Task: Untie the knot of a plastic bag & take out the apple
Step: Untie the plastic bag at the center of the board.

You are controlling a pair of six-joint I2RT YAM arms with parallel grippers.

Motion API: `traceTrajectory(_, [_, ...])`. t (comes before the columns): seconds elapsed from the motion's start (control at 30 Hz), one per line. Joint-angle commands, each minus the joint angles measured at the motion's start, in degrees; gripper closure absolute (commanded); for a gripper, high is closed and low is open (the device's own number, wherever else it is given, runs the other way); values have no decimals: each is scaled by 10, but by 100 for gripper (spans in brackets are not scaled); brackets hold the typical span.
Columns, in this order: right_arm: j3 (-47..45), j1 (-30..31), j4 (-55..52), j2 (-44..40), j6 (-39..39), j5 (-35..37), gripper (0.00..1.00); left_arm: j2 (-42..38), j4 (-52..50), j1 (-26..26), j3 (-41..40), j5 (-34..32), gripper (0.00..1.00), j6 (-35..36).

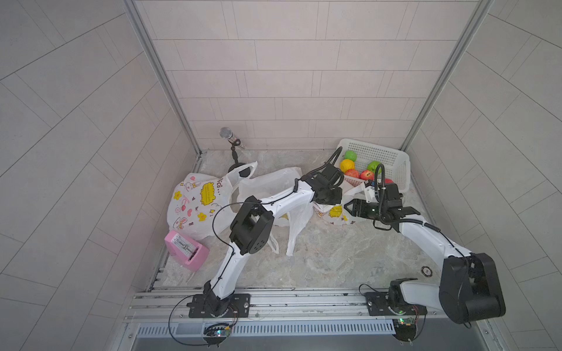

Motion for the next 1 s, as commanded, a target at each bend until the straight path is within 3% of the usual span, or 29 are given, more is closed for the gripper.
traceTrajectory(0.0, [24,10,-20,11,-17,19,42,-52,27,3,-27,31,100,-22])
traceTrajectory(0.1, [34,9,-58,10,-19,62,84,-85,37,4,-57,37,100,-28])
traceTrajectory(0.17, [31,8,-75,-5,-18,89,100,-113,42,7,-84,36,100,-29])
traceTrajectory(0.2, [28,5,-80,-17,-16,97,100,-125,42,10,-97,34,100,-30])
traceTrajectory(0.4, [-15,-49,-92,-107,15,145,100,-209,45,52,-202,13,100,-31])
traceTrajectory(0.53, [-33,-146,-111,-145,57,89,100,-281,74,97,-298,-1,100,-41])
traceTrajectory(0.67, [-46,-163,-109,-145,67,135,100,-308,82,109,-335,-11,100,-41])
traceTrajectory(0.73, [-33,-165,-129,-129,57,118,100,-309,96,108,-343,3,100,-44])
traceTrajectory(0.8, [-11,-152,-162,-135,48,105,84,-309,105,108,-348,18,100,-48])
traceTrajectory(0.87, [10,-112,-197,-172,33,148,60,-309,110,108,-348,27,100,-48])
traceTrajectory(0.97, [18,-45,-198,-235,35,176,42,-312,120,106,-350,38,100,-50])
